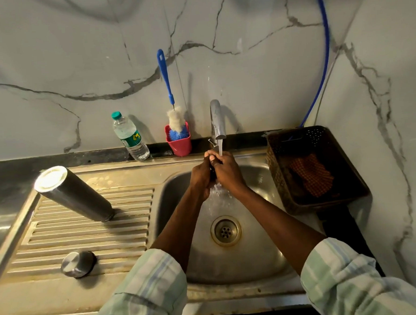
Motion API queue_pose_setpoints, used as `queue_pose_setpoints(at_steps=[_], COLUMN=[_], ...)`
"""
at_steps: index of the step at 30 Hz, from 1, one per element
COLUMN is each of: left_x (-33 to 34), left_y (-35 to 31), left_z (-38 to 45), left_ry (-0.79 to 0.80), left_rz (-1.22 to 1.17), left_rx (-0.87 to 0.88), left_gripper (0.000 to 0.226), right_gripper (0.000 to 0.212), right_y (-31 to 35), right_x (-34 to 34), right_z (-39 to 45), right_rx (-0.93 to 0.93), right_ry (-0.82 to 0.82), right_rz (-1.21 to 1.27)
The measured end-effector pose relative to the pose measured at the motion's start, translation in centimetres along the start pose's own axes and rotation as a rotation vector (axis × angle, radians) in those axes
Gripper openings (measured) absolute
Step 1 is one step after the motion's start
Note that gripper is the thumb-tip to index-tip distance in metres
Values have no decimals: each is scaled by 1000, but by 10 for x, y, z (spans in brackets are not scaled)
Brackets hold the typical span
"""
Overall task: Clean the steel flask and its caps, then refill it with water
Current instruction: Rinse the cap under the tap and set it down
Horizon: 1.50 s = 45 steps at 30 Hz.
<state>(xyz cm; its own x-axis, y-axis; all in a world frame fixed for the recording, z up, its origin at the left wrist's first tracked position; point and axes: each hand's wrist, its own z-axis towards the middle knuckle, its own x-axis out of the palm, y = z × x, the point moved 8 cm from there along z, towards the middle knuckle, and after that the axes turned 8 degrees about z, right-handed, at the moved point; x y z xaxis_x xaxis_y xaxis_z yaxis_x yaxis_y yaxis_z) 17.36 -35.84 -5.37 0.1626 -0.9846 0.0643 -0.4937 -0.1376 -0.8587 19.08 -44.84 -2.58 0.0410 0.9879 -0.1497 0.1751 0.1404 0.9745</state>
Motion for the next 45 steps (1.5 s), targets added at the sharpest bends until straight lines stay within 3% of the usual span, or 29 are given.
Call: queue_pose_setpoints(at_steps=[6,10,14,20,24,28,31,35,41,45], left_x=[12,16,12,-2,0,4,2,11,8,8], left_y=[-16,-22,-20,-20,-14,-9,-15,-22,-26,-22], left_z=[-10,-10,-12,3,-1,-1,2,-5,-5,-8], left_ry=[159,262,200,94,136,110,50,132,87,48], left_rz=[-20,15,62,6,100,-26,-39,-44,41,109], left_rx=[144,256,214,120,85,86,128,151,247,227], left_gripper=[31,41,25,35,44,36,30,24,32,26], right_gripper=[32,33,33,34,26,28,38,36,41,40], right_y=[3,5,17,25,11,7,6,4,8,11], right_x=[-11,-17,-10,7,-8,-10,-8,-11,-17,-10], right_z=[7,11,9,0,5,8,9,13,15,15], right_rx=[84,144,59,-153,-12,77,93,133,67,-7], right_ry=[-114,-164,-122,30,-43,-101,-131,-163,-201,-163], right_rz=[62,82,14,-28,112,168,92,81,91,-99])
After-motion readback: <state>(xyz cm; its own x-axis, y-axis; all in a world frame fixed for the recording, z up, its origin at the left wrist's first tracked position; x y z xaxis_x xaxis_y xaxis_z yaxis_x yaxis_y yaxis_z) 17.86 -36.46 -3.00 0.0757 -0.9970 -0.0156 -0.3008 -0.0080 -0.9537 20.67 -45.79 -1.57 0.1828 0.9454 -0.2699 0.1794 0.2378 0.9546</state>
